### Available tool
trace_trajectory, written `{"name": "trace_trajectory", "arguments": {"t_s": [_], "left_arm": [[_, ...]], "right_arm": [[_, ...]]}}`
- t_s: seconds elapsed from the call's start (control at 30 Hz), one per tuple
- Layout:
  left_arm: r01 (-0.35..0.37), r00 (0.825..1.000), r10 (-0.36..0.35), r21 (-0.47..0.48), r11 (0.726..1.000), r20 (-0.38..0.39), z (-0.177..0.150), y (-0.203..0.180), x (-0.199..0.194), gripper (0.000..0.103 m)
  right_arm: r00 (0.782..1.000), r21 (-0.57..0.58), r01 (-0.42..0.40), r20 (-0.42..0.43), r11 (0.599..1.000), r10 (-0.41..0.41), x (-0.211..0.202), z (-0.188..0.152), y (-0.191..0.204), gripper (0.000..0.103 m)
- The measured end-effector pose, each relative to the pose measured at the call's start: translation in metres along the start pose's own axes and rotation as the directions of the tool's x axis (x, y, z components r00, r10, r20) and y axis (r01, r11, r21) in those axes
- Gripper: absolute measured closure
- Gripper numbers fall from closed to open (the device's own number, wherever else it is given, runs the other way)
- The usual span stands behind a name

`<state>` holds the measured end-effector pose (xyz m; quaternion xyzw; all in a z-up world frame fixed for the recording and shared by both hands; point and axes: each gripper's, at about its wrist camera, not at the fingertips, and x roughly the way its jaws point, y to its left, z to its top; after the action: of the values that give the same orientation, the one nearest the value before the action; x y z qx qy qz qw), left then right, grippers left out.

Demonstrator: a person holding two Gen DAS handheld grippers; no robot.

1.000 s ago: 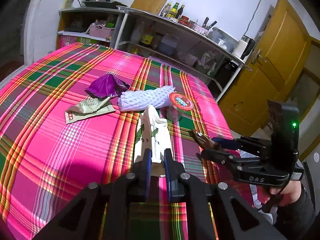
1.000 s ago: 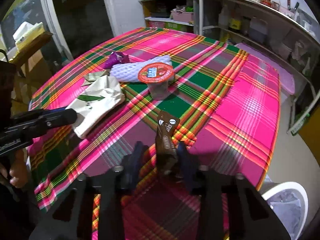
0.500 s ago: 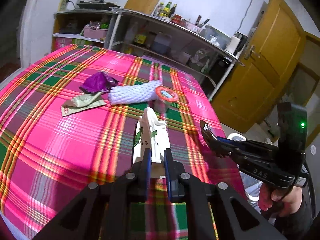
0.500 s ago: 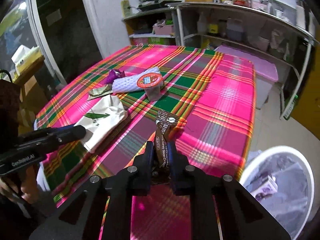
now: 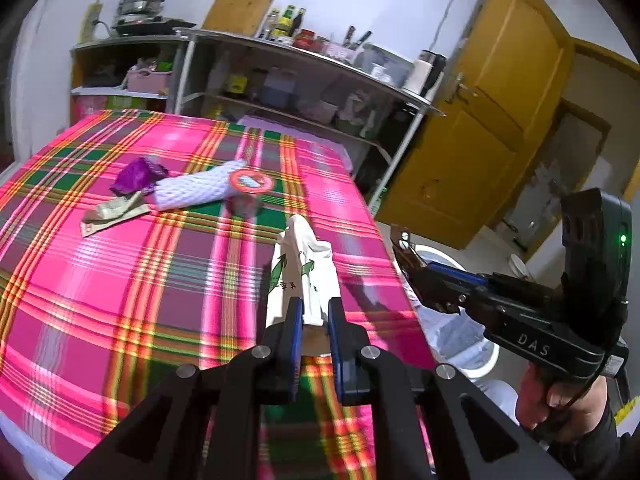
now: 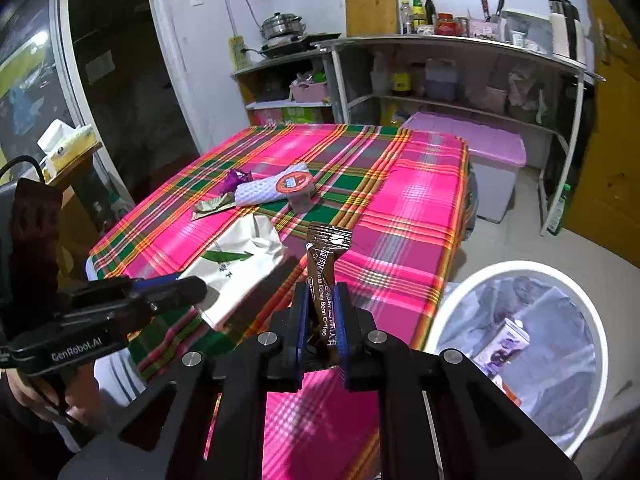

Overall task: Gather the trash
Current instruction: 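Carry the white wrapper and chocolate wrapper with both tools over the bin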

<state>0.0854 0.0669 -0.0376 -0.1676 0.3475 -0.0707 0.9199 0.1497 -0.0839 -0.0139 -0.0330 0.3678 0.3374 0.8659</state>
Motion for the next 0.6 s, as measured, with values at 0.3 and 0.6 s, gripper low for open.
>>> {"name": "trace_trajectory", "arguments": {"t_s": [0.3,0.6], "left_arm": [[0.042,0.999,-0.042,0.049,0.998,-0.007,-0.005,-0.03,-0.004,0.091],[0.071,0.997,-0.07,0.088,0.994,-0.011,-0.001,-0.052,-0.002,0.091]], "right_arm": [[0.999,0.046,0.029,0.044,0.999,-0.031,-0.03,-0.011,-0.014,0.09],[0.995,0.08,0.064,0.076,0.995,-0.07,-0.051,-0.017,-0.031,0.09]]}}
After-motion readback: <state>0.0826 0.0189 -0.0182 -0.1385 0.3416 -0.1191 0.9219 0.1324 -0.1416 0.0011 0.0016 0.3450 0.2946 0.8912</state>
